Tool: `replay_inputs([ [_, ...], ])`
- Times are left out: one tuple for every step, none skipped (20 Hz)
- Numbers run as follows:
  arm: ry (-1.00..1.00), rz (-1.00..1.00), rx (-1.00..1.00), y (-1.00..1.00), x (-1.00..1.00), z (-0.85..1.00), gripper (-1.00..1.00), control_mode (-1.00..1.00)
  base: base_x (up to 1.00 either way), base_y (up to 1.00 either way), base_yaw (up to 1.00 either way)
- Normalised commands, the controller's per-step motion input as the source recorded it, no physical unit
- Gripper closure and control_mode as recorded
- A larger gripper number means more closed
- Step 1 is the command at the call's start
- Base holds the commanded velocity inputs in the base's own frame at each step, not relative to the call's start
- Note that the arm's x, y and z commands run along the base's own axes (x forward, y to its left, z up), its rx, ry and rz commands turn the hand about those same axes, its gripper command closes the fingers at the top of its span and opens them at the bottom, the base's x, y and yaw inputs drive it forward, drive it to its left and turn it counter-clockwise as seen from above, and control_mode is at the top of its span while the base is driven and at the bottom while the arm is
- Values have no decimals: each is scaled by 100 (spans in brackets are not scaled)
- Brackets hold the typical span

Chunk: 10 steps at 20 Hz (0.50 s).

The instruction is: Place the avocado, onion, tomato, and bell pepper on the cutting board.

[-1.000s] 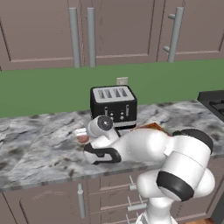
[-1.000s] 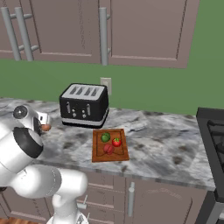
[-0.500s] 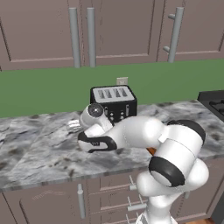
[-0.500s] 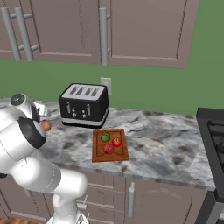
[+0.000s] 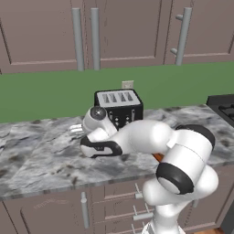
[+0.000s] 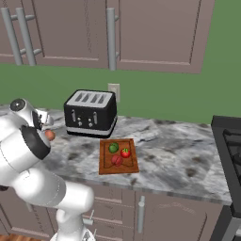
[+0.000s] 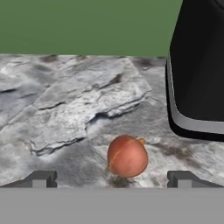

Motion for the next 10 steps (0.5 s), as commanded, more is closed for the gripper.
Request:
replay_inputs([
  [5, 0, 0, 0, 0, 0, -100, -100, 0, 0, 0],
  [6, 0, 0, 0, 0, 0, -100, -100, 0, 0, 0],
  [5, 0, 0, 0, 0, 0, -100, -100, 0, 0, 0],
  [5, 0, 0, 0, 0, 0, -100, -100, 0, 0, 0],
  [5, 0, 0, 0, 0, 0, -100, -100, 0, 0, 0],
  [6, 0, 0, 0, 0, 0, -100, -100, 0, 0, 0],
  [5, 0, 0, 0, -4, 0, -100, -100, 0, 0, 0],
  [1, 0, 0, 0, -10, 0, -100, -100, 0, 0, 0],
  [1, 0, -1, 0, -7, 0, -100, -100, 0, 0, 0],
  [0, 0, -1, -1, -5, 0, -100, -100, 0, 0, 0],
])
